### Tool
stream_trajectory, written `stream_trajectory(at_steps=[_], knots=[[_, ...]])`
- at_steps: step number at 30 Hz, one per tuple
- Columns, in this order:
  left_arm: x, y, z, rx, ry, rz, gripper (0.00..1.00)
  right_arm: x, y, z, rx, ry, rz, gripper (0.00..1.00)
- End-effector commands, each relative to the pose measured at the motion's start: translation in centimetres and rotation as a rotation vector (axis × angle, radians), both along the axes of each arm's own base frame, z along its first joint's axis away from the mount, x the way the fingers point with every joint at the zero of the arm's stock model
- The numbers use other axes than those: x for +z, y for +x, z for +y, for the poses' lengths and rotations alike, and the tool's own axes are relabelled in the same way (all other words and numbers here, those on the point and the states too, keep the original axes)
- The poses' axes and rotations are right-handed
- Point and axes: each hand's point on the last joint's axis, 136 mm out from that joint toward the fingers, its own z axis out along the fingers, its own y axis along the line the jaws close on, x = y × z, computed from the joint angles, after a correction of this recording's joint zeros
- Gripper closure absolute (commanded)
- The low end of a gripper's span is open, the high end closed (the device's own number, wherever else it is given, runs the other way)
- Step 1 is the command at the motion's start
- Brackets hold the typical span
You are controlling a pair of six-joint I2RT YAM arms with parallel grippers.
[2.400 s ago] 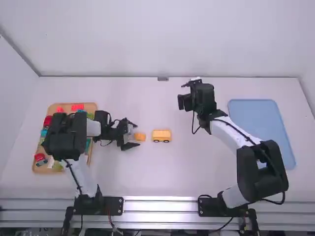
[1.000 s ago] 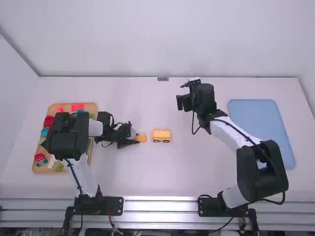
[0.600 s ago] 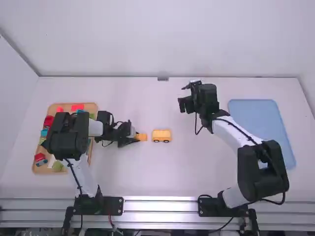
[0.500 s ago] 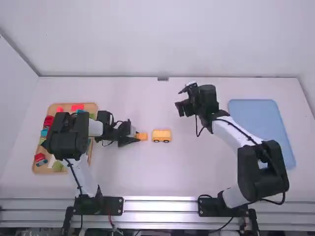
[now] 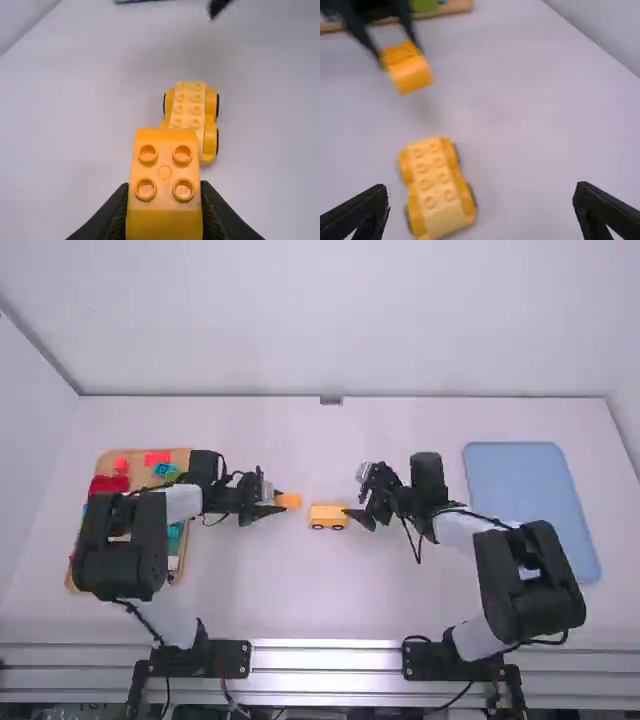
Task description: Assemble lego blocks to make yellow taxi
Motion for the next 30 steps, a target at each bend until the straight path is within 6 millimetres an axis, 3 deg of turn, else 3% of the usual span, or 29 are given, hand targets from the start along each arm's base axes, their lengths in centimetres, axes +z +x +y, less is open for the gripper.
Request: stream_trajectory(at_steps=[1, 7, 16, 21, 24, 30], knots=[[0.7, -0.6, -1.4, -0.028, -0.037, 0.034, 0.83, 0.5, -3.4, 0.8, 0.210, 0.137, -0.030, 0.02], [0.3, -0.6, -3.8, -0.057, 0.003, 0.032, 0.85, -1.5, -2.4, 1.1, 0.309, 0.248, 0.025, 0.02], [0.5, -0.8, -5.5, -0.067, 0.002, 0.053, 0.88, -5.3, -1.5, 2.2, 0.379, 0.295, 0.082, 0.02], [0.5, -0.8, -5.5, -0.065, -0.001, 0.057, 0.88, -6.8, -1.8, 2.7, 0.387, 0.249, 0.053, 0.02], [0.6, -0.6, -5.8, -0.053, -0.008, 0.071, 0.88, -8.7, -1.5, 3.4, 0.340, 0.138, 0.062, 0.02], [0.6, -0.7, -5.7, -0.055, -0.007, 0.071, 0.89, -9.3, -1.1, 3.9, 0.327, 0.094, 0.055, 0.02]])
